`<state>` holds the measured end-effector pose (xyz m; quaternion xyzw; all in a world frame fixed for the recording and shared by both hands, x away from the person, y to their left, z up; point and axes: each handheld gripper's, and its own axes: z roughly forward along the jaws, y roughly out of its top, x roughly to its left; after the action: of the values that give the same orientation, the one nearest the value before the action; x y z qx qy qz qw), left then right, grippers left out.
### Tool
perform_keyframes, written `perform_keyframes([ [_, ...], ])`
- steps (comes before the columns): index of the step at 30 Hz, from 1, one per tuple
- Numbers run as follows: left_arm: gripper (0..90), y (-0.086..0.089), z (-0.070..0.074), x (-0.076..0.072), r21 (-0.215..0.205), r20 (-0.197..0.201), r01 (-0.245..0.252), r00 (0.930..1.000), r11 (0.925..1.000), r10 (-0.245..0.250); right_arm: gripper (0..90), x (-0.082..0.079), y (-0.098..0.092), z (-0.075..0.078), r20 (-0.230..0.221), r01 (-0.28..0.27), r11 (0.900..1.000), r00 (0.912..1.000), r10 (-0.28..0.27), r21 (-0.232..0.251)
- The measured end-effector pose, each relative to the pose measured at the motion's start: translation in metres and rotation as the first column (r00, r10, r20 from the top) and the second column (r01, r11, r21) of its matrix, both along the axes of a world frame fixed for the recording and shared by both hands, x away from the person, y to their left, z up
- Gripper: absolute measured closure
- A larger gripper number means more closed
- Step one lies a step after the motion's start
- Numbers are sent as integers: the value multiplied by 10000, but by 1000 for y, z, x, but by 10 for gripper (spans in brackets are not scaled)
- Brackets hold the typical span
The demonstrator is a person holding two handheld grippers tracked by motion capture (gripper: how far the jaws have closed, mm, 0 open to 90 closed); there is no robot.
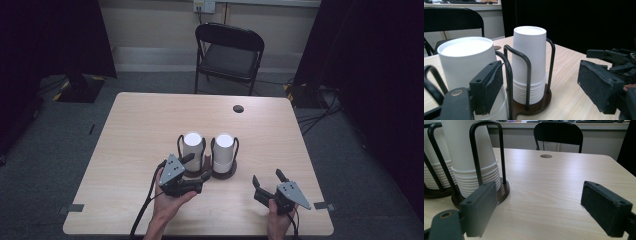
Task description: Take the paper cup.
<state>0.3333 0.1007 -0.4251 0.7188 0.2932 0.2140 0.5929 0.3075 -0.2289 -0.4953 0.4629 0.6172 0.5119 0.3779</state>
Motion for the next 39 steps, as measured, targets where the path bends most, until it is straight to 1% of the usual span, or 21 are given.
perform_keyframes([
  [3,217,-4,5,5,121,95,145,9998,9998,-146,130,0,0,0,33,-11,10000,10000,11,12],
  [5,218,-6,8,8,25,92,214,9997,9998,-215,130,0,0,0,31,-23,10000,10000,23,9],
  [8,222,-9,12,12,71,194,304,9993,9995,-306,130,0,0,0,51,-31,10000,10000,31,11],
  [9,221,-10,14,12,36,144,251,9996,9997,-252,130,0,-1,0,64,-46,10000,10000,46,14],
  [10,223,-10,15,13,-43,199,215,9996,9998,-214,130,0,-1,0,78,-51,10000,10000,50,18],
  [11,230,-11,16,14,-213,106,284,9995,9994,-281,130,0,-1,0,85,-56,10000,9999,55,30],
  [12,241,-11,17,16,-218,50,258,9997,9994,-257,130,0,-1,0,87,-57,10000,9999,57,34],
  [14,244,-13,19,18,-29,148,158,9998,9999,-158,130,0,-1,0,69,-41,10000,10000,41,41],
  [15,244,-13,19,18,-29,148,158,9998,9999,-158,130,0,-1,0,69,-41,10000,10000,41,41],
  [19,234,-20,23,25,214,249,295,9992,9993,-300,130,0,-2,0,0,-49,9998,10000,49,212],
  [21,234,-22,24,27,244,335,292,9990,9993,-300,130,0,-2,0,10,-40,9997,10000,40,223],
  [24,231,-25,25,30,200,265,371,9989,9991,-376,130,0,-1,0,40,-48,9999,10000,48,125],
  [25,231,-28,25,34,309,274,348,9990,9989,-357,130,0,-1,0,19,-40,9999,10000,40,125],
  [28,231,-31,26,37,409,322,391,9987,9984,-405,130,0,-2,0,23,-58,9999,10000,58,143],
  [29,231,-35,26,40,513,332,369,9987,9980,-386,131,0,-2,0,39,-35,9999,10000,34,139],
  [30,231,-35,26,40,513,332,369,9987,9980,-386,131,0,-2,0,39,-35,9999,10000,34,139],
  [31,231,-37,28,43,520,216,405,9989,9978,-417,133,0,-1,0,-42,-23,9999,10000,24,134],
  [34,231,-39,29,47,482,223,394,9989,9981,-405,133,0,-1,0,-30,-35,9999,10000,35,115],
  [35,231,-40,31,51,437,126,417,9990,9982,-423,133,0,-1,0,-26,-51,9999,10000,52,135],
  [38,228,-45,32,57,438,24,444,9990,9981,-446,133,0,-1,0,-9,-46,9999,10000,46,149],
  [39,227,-47,33,58,475,134,427,9990,9980,-434,133,0,-1,0,-7,-49,9999,10000,49,149],
])
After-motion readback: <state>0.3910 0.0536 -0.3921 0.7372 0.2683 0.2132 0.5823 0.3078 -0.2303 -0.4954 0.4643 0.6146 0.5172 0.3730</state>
